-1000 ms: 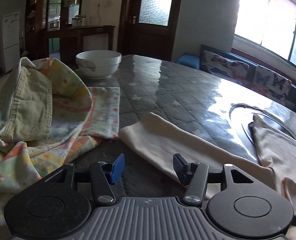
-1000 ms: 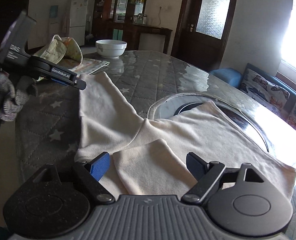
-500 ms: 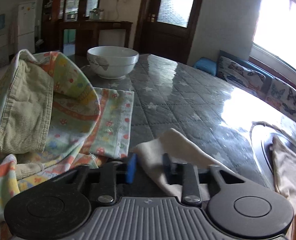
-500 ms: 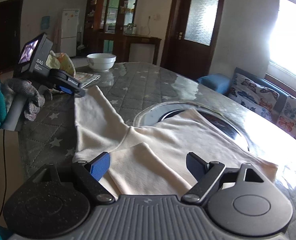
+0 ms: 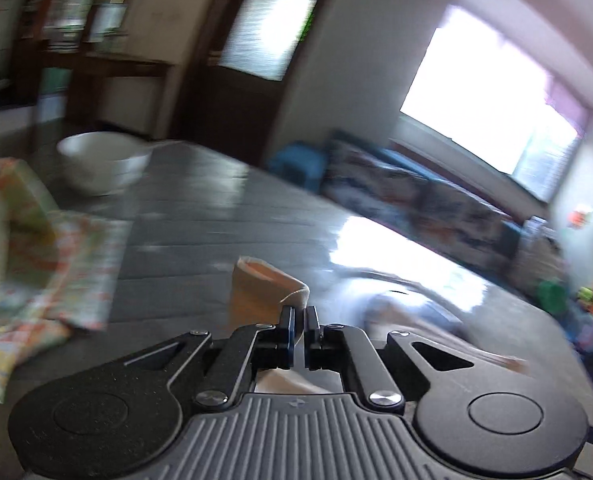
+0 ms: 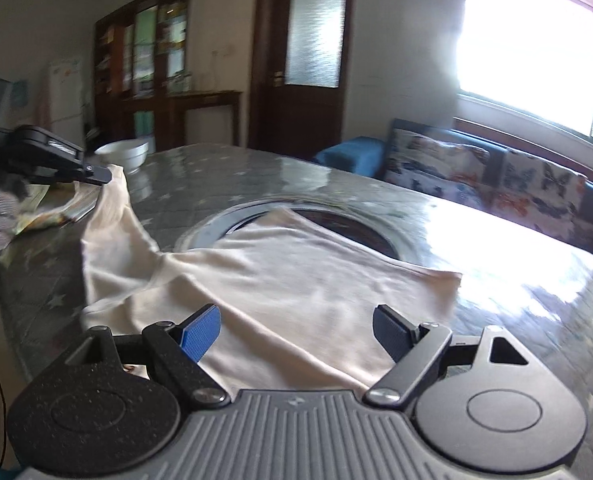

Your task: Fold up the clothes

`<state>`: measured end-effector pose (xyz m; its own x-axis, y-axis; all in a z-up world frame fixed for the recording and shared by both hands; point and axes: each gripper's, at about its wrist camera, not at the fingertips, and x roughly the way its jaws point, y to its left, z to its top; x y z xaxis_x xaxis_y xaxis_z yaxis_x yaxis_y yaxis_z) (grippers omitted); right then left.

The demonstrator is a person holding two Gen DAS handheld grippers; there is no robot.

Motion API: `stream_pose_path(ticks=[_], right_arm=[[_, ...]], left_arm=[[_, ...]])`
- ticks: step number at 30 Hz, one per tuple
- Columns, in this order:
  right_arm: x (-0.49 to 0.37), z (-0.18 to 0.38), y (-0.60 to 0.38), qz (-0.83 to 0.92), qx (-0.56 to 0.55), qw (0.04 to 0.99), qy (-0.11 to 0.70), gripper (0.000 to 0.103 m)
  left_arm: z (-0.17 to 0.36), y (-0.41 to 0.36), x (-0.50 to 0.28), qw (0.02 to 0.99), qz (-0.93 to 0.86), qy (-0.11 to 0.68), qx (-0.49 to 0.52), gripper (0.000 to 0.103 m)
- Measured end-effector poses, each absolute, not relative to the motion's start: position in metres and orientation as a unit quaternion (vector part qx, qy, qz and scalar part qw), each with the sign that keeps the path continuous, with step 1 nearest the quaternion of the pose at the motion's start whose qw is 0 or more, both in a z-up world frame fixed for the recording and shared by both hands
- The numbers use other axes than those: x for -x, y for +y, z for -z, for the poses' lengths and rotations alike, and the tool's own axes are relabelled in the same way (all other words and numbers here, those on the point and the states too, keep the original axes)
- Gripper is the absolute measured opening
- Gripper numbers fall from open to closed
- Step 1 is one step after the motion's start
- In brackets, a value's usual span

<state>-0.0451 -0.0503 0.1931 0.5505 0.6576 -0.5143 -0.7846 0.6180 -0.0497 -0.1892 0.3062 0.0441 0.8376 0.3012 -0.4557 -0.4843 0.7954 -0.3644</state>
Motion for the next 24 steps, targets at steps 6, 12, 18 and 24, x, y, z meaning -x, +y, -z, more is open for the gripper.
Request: stream_pose_path(ticks=[6, 12, 18, 24], right_arm=[[0.036, -0.195, -0.083, -0.373, 0.111, 0.892, 0.229, 0.085], [0.028, -0.193, -0.114, -0.333, 0.088, 0.908, 0.241, 0.085], [0.023, -0.190, -0.128, -0.315, 0.078, 0.912, 0.251, 0.085], [0.024, -0.190, -0.116, -0.334, 0.082, 0.903, 0.257, 0.082]], left_arm=[[-0.064, 0.236, 0.164, 0.949, -0.083, 0.194, 0.232, 0.004], [-0.049, 0.174, 0.140, 0.951, 0.016, 0.226, 0.211, 0.004], [-0.017, 0.142, 0.127, 0.937, 0.056, 0.289, 0.188, 0.006], [-0.009, 0.145, 0.143, 0.930, 0.089, 0.318, 0.160, 0.026]])
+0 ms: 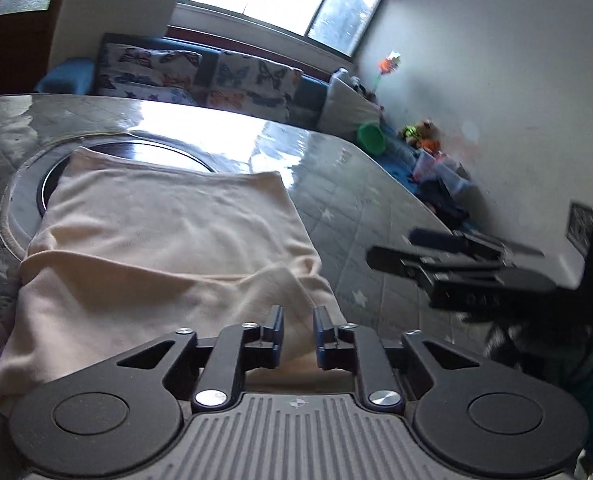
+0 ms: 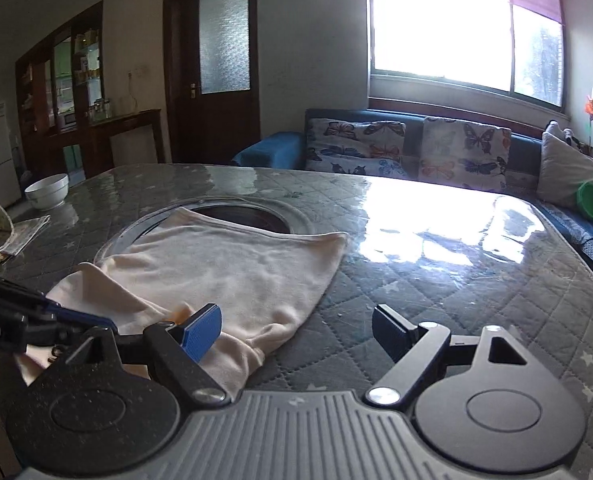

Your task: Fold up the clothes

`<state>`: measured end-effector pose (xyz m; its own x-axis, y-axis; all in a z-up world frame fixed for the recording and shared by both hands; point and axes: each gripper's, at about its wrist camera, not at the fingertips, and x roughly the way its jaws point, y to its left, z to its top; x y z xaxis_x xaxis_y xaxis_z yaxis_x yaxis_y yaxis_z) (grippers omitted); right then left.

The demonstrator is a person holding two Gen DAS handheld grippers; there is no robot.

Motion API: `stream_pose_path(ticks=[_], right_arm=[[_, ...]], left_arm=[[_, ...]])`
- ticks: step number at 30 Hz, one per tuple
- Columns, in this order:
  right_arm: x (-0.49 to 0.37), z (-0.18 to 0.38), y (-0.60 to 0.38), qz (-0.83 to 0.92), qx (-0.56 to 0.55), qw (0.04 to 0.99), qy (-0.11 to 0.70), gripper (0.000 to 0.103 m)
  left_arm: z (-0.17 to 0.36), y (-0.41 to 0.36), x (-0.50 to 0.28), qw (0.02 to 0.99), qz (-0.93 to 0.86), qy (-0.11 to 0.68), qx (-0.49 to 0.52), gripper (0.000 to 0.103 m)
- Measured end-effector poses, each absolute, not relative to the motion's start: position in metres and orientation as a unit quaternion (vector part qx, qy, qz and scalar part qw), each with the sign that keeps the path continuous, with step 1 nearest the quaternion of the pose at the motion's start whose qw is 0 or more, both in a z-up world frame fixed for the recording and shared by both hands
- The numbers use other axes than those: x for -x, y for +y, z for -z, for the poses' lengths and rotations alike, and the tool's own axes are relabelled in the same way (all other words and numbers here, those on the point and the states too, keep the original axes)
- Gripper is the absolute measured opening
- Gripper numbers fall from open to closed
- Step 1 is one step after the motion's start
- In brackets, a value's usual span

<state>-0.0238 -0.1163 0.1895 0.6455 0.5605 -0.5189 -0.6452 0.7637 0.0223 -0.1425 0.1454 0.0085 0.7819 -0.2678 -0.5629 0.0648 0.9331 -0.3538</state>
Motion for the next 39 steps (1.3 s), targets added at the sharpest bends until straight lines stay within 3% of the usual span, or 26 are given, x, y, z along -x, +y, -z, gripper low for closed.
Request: stream_pose_path(ticks=[2, 10, 12, 14, 19, 25, 28, 29, 31, 32, 39], right_arm=[[0.025, -0.190, -0.107, -0.350, 0.084, 0.896, 0.261, 0.078], [0.035, -0.182, -0.073, -0.430, 0.082, 0.845, 0.307, 0.057], [0.036, -0.176, -0.068, -0.436, 0.086, 0.836, 0.321, 0.056], [0.038, -0.170, -0.065, -0.440, 0.092, 0.829, 0.333, 0.050], [0.044, -0.161, -0.064, -0.440, 0.109, 0.820, 0.351, 0.045], [0.048, -0.162, -0.062, -0.438, 0.115, 0.821, 0.348, 0.043], [0.051, -0.159, -0.059, -0.438, 0.127, 0.819, 0.348, 0.043], [0.051, -0.157, -0.058, -0.437, 0.129, 0.819, 0.349, 0.043], [0.052, -0.155, -0.057, -0.436, 0.133, 0.818, 0.351, 0.042], [0.052, -0.153, -0.057, -0.435, 0.136, 0.818, 0.351, 0.042], [0.053, -0.162, -0.057, -0.441, 0.144, 0.819, 0.339, 0.042]], left_arm=[[-0.011, 0.154, 0.150, 0.934, 0.079, 0.315, 0.146, 0.030], [-0.008, 0.215, 0.186, 0.942, -0.032, 0.312, 0.115, 0.030], [-0.006, 0.225, 0.196, 0.943, -0.053, 0.313, 0.103, 0.034], [-0.006, 0.228, 0.208, 0.946, -0.055, 0.309, 0.083, 0.048], [0.004, 0.226, 0.218, 0.946, -0.060, 0.317, 0.027, 0.048], [0.016, 0.225, 0.214, 0.946, -0.062, 0.317, 0.000, 0.042], [0.021, 0.222, 0.212, 0.947, -0.065, 0.314, -0.018, 0.033], [0.022, 0.221, 0.213, 0.948, -0.066, 0.310, -0.021, 0.024], [0.022, 0.220, 0.215, 0.949, -0.075, 0.305, -0.026, 0.018], [0.022, 0.219, 0.216, 0.949, -0.085, 0.303, -0.027, 0.008], [0.014, 0.234, 0.223, 0.944, -0.115, 0.310, 0.001, 0.007]])
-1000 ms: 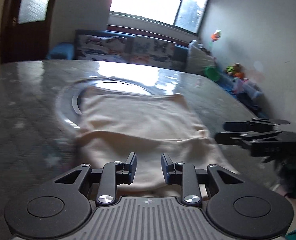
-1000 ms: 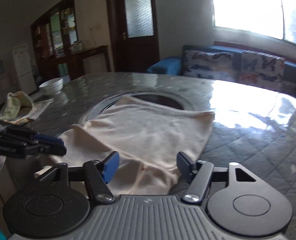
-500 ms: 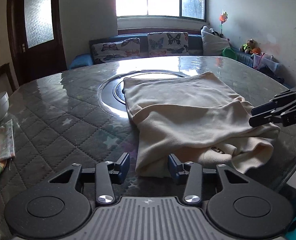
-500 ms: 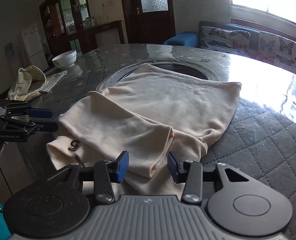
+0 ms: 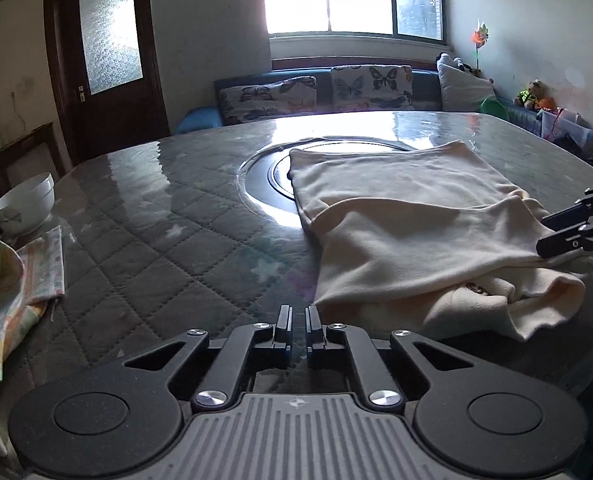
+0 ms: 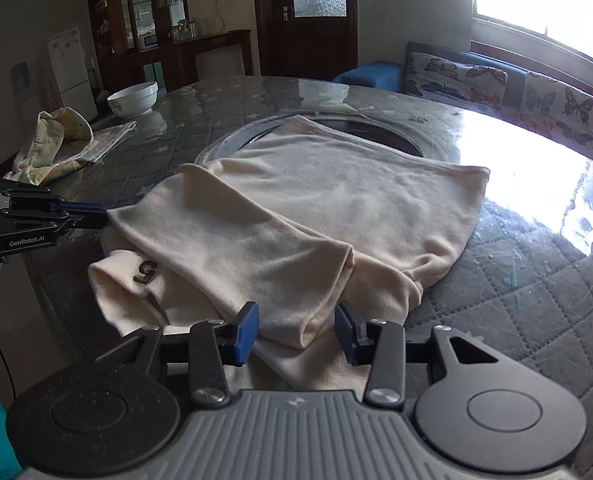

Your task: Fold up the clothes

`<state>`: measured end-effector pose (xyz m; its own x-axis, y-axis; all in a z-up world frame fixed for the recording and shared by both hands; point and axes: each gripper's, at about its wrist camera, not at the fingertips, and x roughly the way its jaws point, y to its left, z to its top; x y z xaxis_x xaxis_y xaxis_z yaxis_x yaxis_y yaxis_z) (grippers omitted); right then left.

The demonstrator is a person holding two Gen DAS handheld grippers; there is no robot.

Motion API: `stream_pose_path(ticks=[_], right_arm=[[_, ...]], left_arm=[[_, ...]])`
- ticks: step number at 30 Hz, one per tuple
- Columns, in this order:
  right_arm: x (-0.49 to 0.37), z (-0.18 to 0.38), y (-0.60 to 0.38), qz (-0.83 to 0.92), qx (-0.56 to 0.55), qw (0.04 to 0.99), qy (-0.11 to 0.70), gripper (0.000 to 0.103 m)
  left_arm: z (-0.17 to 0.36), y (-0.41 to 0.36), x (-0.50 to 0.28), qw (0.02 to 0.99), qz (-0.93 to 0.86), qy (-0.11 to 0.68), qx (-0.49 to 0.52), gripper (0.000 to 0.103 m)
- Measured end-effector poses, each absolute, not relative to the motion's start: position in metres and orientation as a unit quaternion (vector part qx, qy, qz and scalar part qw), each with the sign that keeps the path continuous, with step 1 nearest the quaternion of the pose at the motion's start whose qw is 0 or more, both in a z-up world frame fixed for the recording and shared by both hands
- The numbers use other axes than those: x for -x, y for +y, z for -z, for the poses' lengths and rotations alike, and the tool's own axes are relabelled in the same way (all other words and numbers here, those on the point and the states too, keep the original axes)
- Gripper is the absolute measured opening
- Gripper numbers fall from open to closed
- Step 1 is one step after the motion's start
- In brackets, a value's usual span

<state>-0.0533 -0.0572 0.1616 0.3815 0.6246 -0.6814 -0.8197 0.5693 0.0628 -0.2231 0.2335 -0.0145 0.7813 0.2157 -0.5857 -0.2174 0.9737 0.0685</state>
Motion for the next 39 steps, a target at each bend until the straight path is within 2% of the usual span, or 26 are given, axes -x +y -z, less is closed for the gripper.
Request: stream_pose_path(ticks=[8, 16, 23, 31, 39], right_arm=[[0.040, -0.173, -0.043, -0.455, 0.123, 0.825, 0.314, 0.042], [0.031, -0.150, -0.034, -0.447, 0.125, 0.820, 0.333, 0.041], [0.031, -0.159, -0.032, -0.455, 0.129, 0.821, 0.320, 0.041], [0.026, -0.151, -0.031, -0.450, 0.130, 0.820, 0.329, 0.041], [0.029, -0.158, -0.024, -0.460, 0.131, 0.820, 0.315, 0.041]], left_arm=[[-0.015, 0.218, 0.186, 0.963, -0.046, 0.265, 0.029, 0.008], [0.020, 0.225, 0.157, 0.945, -0.045, 0.321, 0.036, 0.011], [-0.004, 0.236, 0.146, 0.952, -0.024, 0.298, 0.061, 0.011], [0.017, 0.258, 0.121, 0.943, -0.055, 0.318, 0.079, 0.012], [0.007, 0.246, 0.124, 0.950, -0.048, 0.305, 0.052, 0.014]])
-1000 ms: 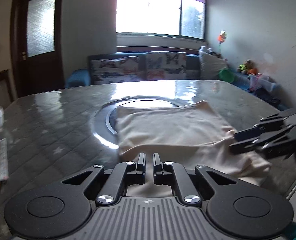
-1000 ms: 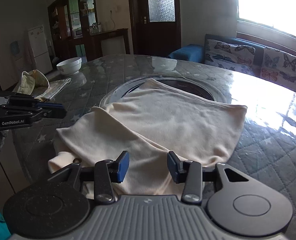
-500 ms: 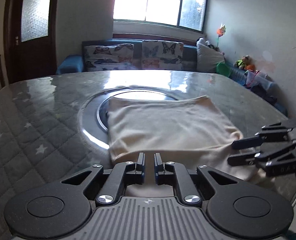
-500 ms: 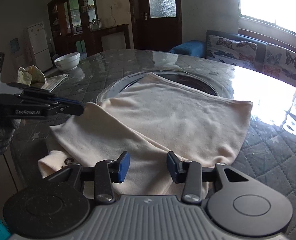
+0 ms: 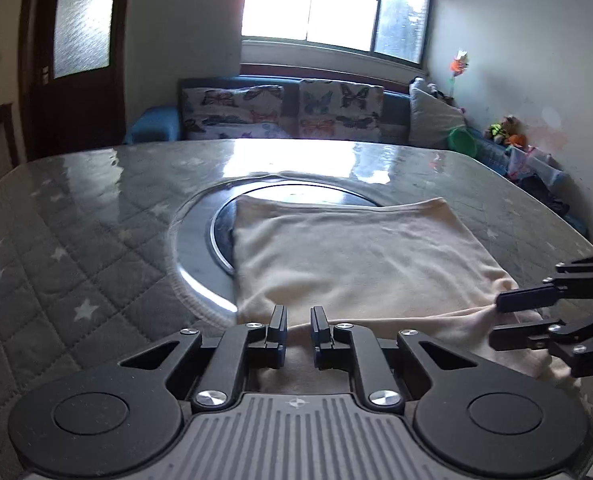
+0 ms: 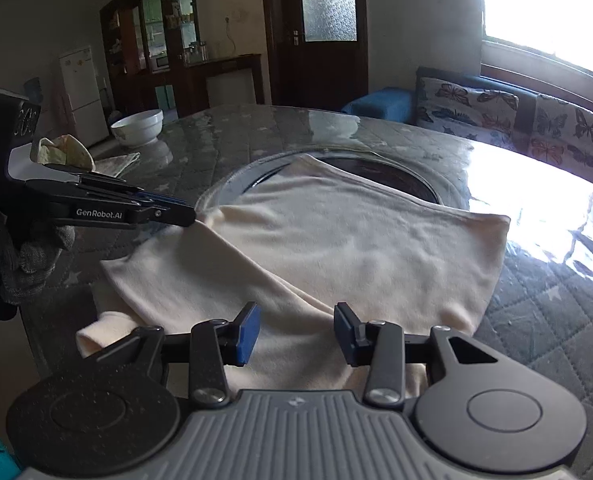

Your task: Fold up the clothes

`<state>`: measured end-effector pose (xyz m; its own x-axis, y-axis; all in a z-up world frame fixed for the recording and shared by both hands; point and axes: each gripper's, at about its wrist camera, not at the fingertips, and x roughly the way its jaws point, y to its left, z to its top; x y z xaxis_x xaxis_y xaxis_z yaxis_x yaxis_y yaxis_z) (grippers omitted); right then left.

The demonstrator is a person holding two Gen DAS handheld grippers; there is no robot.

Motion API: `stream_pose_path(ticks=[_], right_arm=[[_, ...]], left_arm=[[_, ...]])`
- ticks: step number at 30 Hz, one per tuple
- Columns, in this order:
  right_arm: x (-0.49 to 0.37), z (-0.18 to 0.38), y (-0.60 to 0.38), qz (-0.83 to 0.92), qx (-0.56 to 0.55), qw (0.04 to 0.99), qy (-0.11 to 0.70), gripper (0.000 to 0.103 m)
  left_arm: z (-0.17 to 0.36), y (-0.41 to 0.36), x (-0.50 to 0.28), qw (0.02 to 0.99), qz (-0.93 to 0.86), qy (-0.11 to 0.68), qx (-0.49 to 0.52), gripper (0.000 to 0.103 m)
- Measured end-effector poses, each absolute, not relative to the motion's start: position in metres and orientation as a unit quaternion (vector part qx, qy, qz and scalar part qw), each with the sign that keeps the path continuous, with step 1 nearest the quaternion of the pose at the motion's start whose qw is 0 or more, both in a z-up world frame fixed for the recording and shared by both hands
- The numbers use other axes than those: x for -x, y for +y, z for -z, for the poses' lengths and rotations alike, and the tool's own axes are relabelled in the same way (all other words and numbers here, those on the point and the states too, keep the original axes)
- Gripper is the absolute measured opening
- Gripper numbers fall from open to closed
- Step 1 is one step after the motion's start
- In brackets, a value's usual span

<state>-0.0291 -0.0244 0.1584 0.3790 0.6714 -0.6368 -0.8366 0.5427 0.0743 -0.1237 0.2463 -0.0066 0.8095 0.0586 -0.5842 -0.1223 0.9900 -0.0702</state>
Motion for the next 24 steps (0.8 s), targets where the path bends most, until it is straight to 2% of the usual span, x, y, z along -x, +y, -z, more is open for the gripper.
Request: stream_pose_path(ticks=[3, 11, 18, 24], right_arm=[[0.029, -0.147, -0.023, -0.458, 0.143, 0.815, 0.324, 0.041], [0.052, -0.159, -0.037, -0.479, 0.174, 0.803, 0.309, 0.041], [0.065, -0.158, -0.044, -0.475, 0.186, 0.805, 0.302, 0.041], [0.069, -0.153, -0.048, -0.474, 0.189, 0.804, 0.306, 0.041]], left_arm=[[0.016, 0.244, 0.121, 0.946, -0.052, 0.319, 0.037, 0.014], [-0.002, 0.221, 0.147, 0.953, -0.012, 0.303, 0.017, 0.016], [0.017, 0.188, 0.156, 0.943, 0.024, 0.329, -0.039, 0.017], [0.005, 0.196, 0.174, 0.948, 0.018, 0.316, -0.042, 0.018]])
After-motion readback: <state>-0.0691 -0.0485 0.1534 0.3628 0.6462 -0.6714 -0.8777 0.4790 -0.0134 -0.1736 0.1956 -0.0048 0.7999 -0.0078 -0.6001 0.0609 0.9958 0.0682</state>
